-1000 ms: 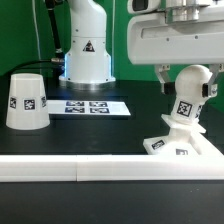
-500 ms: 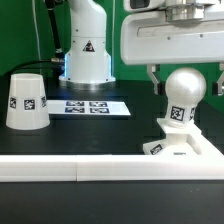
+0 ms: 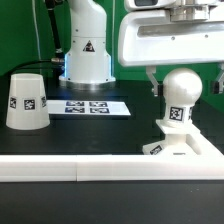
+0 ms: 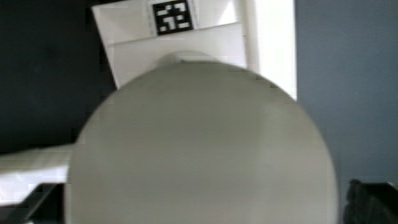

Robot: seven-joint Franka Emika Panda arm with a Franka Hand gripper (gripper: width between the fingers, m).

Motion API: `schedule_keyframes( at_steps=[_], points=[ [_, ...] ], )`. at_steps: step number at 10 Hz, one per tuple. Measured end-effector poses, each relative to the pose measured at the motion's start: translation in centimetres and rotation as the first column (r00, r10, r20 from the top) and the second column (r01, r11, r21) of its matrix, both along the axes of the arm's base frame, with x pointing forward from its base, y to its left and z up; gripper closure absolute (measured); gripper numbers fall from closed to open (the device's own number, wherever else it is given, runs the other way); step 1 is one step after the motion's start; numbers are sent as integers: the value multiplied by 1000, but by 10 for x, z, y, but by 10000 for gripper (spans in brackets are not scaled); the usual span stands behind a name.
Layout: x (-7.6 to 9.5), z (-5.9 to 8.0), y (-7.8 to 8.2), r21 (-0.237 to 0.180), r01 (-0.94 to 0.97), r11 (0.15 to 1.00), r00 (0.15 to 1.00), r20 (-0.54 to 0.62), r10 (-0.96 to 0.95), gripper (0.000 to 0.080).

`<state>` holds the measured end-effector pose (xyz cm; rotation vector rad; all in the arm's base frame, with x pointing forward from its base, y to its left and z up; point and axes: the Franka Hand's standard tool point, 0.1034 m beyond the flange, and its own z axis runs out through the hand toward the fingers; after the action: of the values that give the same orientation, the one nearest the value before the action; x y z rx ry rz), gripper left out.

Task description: Assemble lamp

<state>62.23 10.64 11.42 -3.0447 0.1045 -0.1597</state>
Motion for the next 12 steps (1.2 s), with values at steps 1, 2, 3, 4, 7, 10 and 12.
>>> schedule_keyframes(
  at_steps=[1,2,3,4,7,10,12],
  points=[
    [0,0,0,-8,-55,998,998,6,55,100],
    [-2,-2,1,-33,-184,982,983,24,185,100],
    [-3,-3,2,-59,-300,952,952,38,303,100],
    [-3,-4,1,-91,-451,888,890,35,455,100],
    [-5,-5,-1,-141,-686,714,721,9,693,100],
    [-7,-5,-3,-167,-833,527,540,-44,840,100],
    [-7,-5,-7,-175,-891,420,436,-64,898,100]
  ],
)
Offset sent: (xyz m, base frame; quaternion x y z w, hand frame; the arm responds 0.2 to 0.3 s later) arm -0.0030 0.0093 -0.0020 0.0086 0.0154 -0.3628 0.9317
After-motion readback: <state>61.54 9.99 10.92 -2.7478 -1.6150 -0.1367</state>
